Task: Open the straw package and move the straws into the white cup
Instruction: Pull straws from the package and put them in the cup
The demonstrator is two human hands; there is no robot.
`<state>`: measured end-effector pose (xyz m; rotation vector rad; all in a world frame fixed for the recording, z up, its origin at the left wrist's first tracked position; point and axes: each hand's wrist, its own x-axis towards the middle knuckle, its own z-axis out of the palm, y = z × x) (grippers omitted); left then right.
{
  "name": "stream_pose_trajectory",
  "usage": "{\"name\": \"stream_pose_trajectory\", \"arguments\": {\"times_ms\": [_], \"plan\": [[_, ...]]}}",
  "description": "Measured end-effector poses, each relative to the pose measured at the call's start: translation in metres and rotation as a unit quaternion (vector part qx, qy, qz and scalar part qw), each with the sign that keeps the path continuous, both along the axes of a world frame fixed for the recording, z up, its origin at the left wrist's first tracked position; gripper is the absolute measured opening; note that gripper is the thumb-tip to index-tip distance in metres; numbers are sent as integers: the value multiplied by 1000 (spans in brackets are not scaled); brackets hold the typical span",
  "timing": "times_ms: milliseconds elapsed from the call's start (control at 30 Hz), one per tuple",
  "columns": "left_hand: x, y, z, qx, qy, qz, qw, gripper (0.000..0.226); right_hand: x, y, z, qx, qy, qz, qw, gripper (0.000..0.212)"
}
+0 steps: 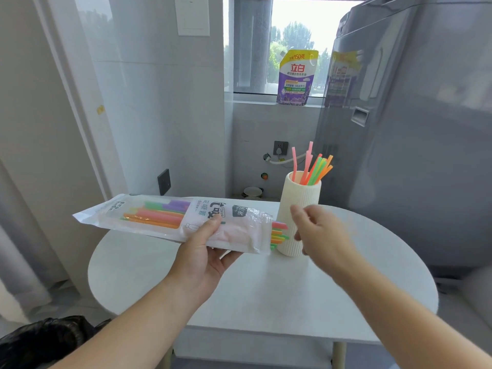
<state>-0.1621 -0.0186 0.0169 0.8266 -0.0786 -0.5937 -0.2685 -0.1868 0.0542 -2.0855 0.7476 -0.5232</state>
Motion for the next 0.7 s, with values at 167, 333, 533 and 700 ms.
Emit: {"name": "stream_pose_trajectory", "arguments": {"times_ms": [167, 333, 533, 700], "plan": [[-5, -2, 2, 5, -21, -14, 1000, 22, 3, 1, -16, 150, -29, 42, 987, 22], [-5, -1, 2, 11, -23, -12, 1000, 23, 4, 0, -14, 202, -72, 50, 975, 14], [-1, 4, 4, 5, -9, -2, 1000, 22, 0, -9, -12, 225, -100, 37, 968, 13], [-1, 5, 4, 2, -4, -1, 1000, 25, -5, -19, -9, 315, -109, 65, 941, 19]]}}
